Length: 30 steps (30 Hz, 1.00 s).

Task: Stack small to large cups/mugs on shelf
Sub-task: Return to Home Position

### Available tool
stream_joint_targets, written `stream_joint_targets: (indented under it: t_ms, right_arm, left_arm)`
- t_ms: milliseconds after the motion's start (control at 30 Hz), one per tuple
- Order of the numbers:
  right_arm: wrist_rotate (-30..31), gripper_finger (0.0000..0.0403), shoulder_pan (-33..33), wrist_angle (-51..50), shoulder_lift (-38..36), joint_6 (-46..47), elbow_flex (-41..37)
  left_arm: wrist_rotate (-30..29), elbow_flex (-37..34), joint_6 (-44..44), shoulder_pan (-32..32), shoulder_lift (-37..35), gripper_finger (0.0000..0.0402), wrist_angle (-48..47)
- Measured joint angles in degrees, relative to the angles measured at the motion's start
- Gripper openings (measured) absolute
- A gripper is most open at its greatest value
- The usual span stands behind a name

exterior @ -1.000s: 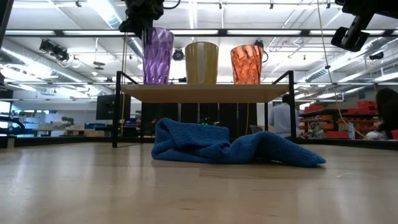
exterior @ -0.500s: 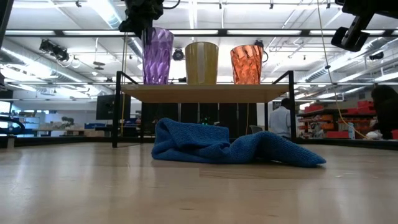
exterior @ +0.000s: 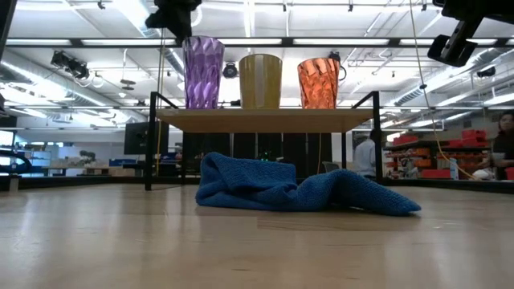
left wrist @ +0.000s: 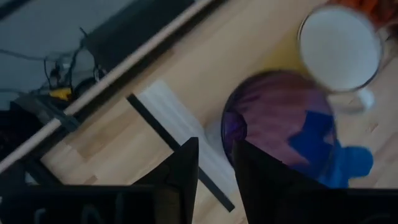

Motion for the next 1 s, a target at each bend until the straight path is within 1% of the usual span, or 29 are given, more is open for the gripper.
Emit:
stream_joint_targets:
  t_ms: [100, 233, 267, 367, 500, 633, 800, 1000]
  right_arm:
    - [0.0, 0.0016, 0.0, 0.0, 0.0, 0.0, 0.0]
    - [0.0, 0.0016, 0.0, 0.0, 0.0, -0.1, 0.0]
    - [0.0, 0.0016, 0.0, 0.0, 0.0, -0.1, 0.0]
    - [0.0, 0.0016, 0.0, 0.0, 0.0, -0.2, 0.0]
    - [0.0, 0.0016, 0.0, 0.0, 0.0, -1.3, 0.0]
    - [0.0, 0.0016, 0.0, 0.0, 0.0, -1.3, 0.0]
    - [0.0, 0.0016, 0.0, 0.0, 0.0, -1.7, 1.0]
    - [0.7, 0.0016, 0.0, 0.2, 0.0, -7.8, 5.3]
  left_arm:
    - [0.0, 3.5, 0.0, 0.8, -0.3, 0.0108, 0.0]
    - [0.0, 10.7, 0.0, 1.0, -1.6, 0.0107, 0.1]
    - [0.0, 11.3, 0.0, 1.0, -2.6, 0.0107, 0.7]
    - [0.1, 8.6, -0.3, 0.9, -7.9, 0.0107, 3.1]
    - [-0.1, 8.1, -0.5, 0.9, -13.4, 0.0107, 1.7]
    - [-0.3, 8.0, -2.8, 0.1, -18.1, 0.0107, 0.6]
    - [-0.4, 8.0, -3.0, -0.2, -23.1, 0.0107, 0.5]
    - [-0.5, 8.0, -5.1, -0.2, -26.7, 0.0107, 0.3]
